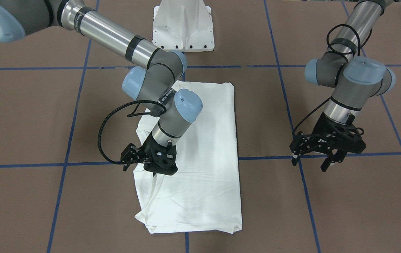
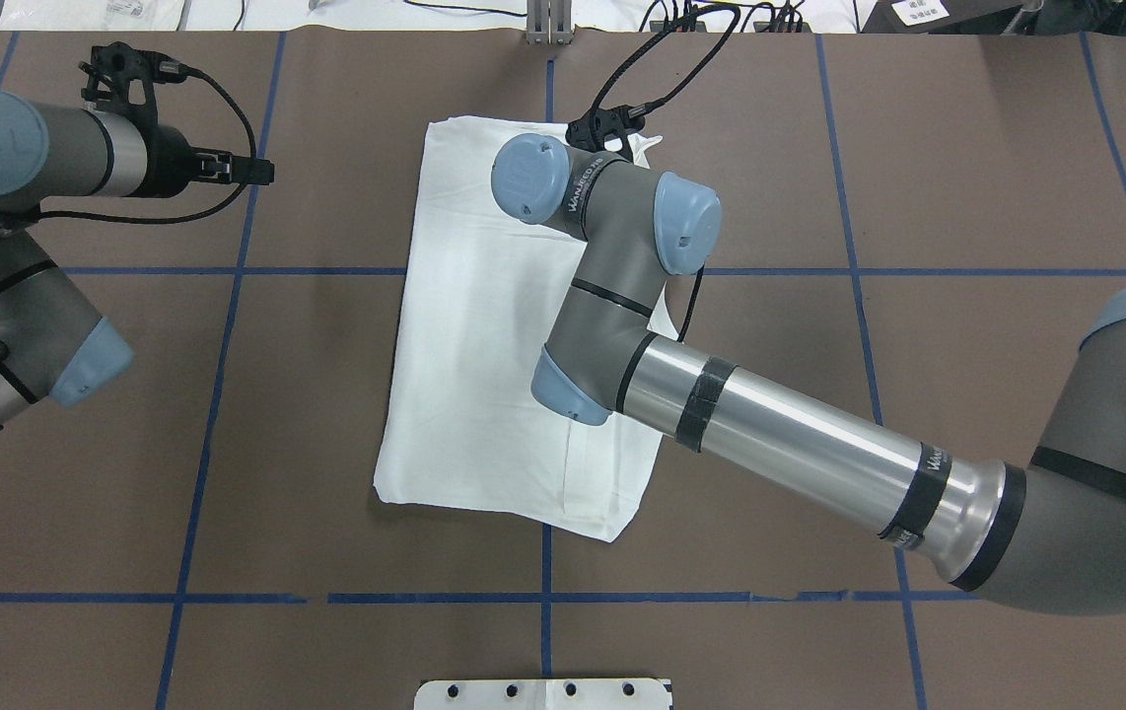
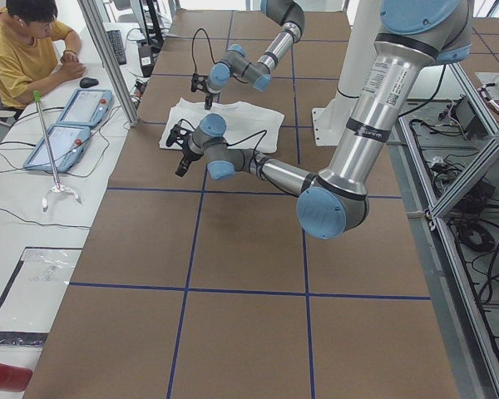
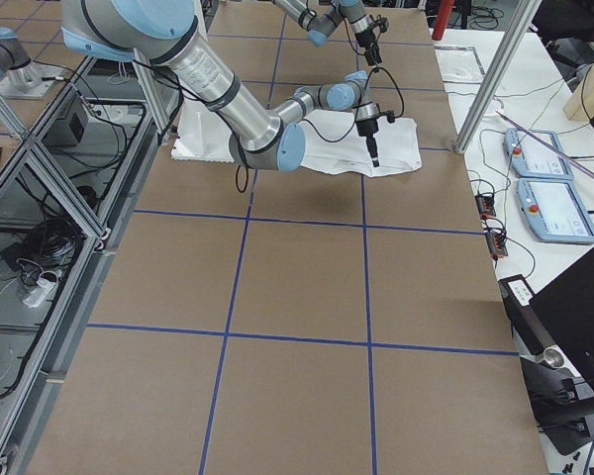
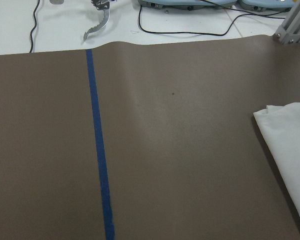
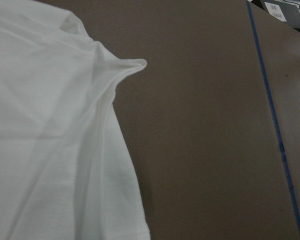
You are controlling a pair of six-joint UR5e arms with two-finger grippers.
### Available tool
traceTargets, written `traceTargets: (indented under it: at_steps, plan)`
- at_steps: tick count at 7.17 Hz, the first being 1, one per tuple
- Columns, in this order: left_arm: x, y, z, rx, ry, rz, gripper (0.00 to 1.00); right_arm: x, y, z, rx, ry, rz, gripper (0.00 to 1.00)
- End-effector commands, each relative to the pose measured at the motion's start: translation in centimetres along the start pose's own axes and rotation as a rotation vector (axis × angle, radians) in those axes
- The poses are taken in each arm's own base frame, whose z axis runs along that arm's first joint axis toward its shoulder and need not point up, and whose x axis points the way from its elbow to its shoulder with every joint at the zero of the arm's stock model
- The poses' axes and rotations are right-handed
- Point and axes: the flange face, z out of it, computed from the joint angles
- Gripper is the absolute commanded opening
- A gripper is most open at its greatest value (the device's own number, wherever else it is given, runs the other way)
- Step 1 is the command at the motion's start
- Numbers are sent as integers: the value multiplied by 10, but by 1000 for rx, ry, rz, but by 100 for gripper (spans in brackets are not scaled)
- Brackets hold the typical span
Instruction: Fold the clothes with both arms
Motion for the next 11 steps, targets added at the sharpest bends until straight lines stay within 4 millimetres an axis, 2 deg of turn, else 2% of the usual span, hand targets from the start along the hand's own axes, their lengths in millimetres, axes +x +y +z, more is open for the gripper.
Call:
traceTargets:
  at_steps: [1, 2, 3, 4, 5, 7, 8, 9, 11]
  plan:
    - [1, 0, 0, 1, 3, -1, 100, 60, 5, 50, -20, 74, -94, 100]
    - [2, 1, 0, 0, 3, -2, 100, 89, 5, 71, -5, 98, -142, 100]
    - [2, 1, 0, 1, 5, -2, 100, 97, 0, 69, 14, 85, -144, 100]
    - [2, 1, 0, 1, 5, 0, 100, 87, -8, 45, 57, 12, -115, 100]
    - [2, 1, 0, 0, 3, 0, 100, 71, -21, 11, 88, -93, -59, 100]
    - [2, 1, 0, 0, 3, 0, 100, 32, -47, -54, 88, -209, 83, 100]
    - [2, 2, 1, -2, 3, 0, 100, 0, -49, -63, 71, -209, 104, 100]
    - [2, 2, 1, -2, 3, 1, 100, -21, -41, -49, 83, -247, 123, 100]
    - [0, 3, 2, -5, 0, 2, 100, -35, -27, -35, 78, -243, 115, 100]
